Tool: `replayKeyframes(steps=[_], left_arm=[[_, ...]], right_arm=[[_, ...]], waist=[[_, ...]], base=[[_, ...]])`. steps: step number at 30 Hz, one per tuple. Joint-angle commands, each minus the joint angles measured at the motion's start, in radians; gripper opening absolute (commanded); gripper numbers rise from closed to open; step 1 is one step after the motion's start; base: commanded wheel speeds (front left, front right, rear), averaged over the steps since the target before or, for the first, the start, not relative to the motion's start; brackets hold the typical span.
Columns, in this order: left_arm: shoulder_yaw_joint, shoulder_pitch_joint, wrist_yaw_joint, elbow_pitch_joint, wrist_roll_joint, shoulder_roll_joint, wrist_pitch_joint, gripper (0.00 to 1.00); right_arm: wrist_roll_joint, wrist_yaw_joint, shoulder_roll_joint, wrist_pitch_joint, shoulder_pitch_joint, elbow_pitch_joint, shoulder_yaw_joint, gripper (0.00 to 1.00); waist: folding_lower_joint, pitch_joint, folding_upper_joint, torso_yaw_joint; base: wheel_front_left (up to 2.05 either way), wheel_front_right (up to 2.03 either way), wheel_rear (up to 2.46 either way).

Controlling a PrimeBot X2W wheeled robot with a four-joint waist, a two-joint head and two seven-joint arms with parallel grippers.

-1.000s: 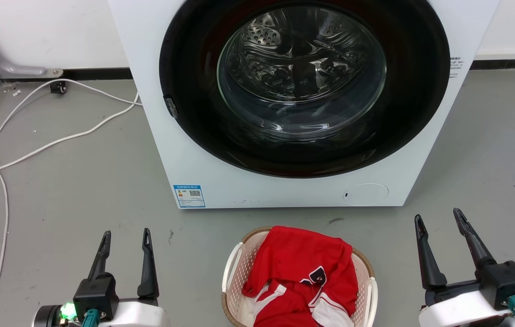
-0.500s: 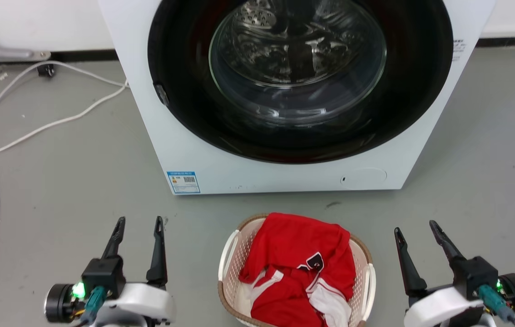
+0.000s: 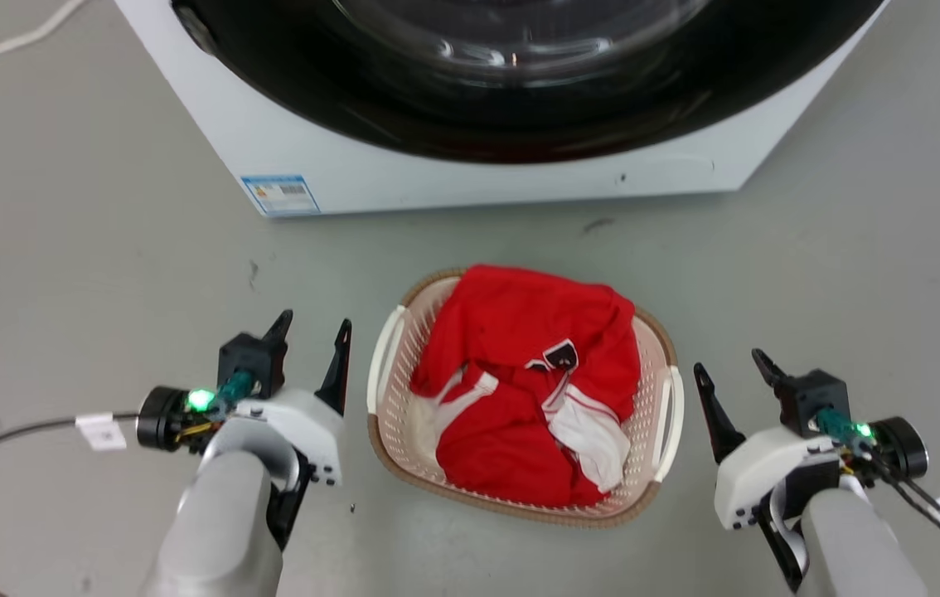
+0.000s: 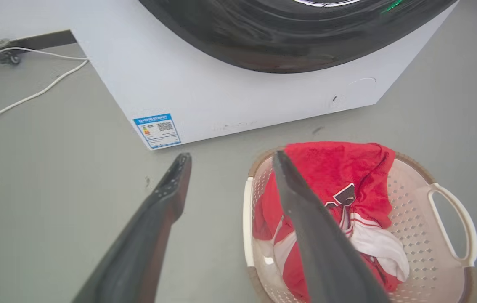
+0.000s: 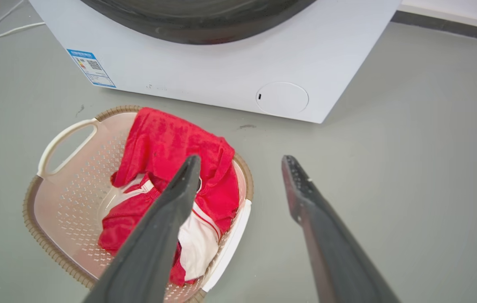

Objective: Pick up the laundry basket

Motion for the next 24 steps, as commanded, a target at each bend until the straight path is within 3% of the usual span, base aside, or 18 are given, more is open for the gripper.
replayKeyframes(steps=[1,13,24], left_arm=[[-0.008,-0.034,-0.002,0.023,-0.003,0.01,-0.003,1.0],[-0.168,-0.282,-0.007,0.317,-0.107,0.043,-0.002,1.0],[-0.297,-0.427,-0.007,0.484,-0.184,0.062,0.009,1.0]], right_arm=[[-0.006,-0.001,-0.002,-0.002,-0.037,0.023,-0.001,1.0],[0.003,-0.001,-0.002,-0.002,-0.229,0.307,0.04,1.0],[0.126,-0.001,-0.002,-0.002,-0.35,0.452,0.138,1.0]], waist=[[-0.0002,0.059,0.0,-0.025],[-0.0002,0.227,0.0,-0.066],[-0.0002,0.357,0.0,-0.088]], base=[[0.0,0.0,0.0],[0.0,0.0,0.0],[0.0,0.0,0.0]])
